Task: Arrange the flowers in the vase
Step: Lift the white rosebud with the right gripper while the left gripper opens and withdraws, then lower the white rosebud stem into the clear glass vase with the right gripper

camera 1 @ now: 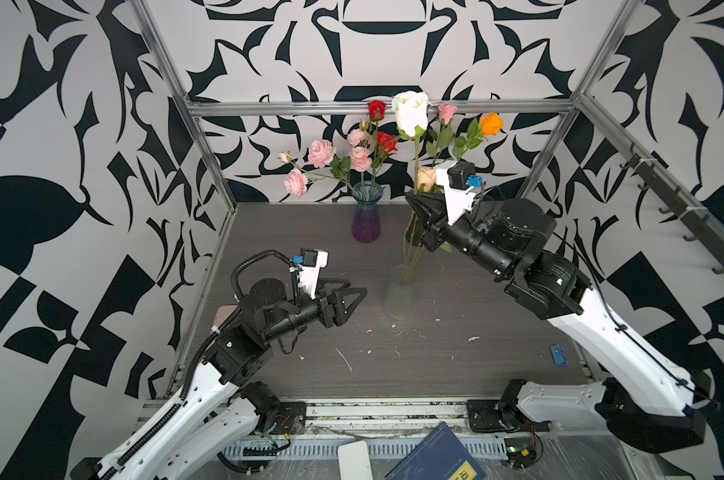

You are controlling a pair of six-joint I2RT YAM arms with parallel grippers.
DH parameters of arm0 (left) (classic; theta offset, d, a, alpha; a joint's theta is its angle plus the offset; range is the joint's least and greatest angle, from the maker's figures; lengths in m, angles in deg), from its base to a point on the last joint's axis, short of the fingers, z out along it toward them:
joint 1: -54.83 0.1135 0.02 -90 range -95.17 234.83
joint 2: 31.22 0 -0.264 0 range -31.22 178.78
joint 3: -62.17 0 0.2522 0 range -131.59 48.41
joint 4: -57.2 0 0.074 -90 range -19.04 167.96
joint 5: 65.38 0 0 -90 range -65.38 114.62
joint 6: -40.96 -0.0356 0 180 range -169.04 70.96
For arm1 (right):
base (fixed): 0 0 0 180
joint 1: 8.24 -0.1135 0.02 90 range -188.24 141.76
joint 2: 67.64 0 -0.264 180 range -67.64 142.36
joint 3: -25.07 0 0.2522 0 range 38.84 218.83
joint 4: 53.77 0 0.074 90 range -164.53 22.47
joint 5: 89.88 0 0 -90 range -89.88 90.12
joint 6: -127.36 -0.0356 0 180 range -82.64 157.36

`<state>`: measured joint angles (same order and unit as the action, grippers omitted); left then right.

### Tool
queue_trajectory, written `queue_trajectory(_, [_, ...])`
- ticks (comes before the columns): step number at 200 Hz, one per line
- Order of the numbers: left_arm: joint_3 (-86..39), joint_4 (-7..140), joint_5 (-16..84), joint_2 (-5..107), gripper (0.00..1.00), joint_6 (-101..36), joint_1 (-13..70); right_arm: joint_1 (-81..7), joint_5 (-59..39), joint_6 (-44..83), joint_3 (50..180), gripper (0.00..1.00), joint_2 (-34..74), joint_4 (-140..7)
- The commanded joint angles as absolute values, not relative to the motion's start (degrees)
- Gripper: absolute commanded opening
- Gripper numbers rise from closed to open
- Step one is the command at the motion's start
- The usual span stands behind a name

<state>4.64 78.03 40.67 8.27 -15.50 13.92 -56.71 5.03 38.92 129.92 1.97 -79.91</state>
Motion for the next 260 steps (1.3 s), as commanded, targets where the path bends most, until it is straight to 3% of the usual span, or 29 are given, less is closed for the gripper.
queue_trajectory(1, [4.7,76.1,41.0,7.9,0.75,-14.6,13.9,-56.5,6.2,40.9,131.0,0.0,1.8,-75.6])
queue_trajectory(260, [4.4,76.8,41.1,7.9,0.74,-14.1,13.9,-53.7,10.0,28.8,110.3,0.0,-2.7,-74.5])
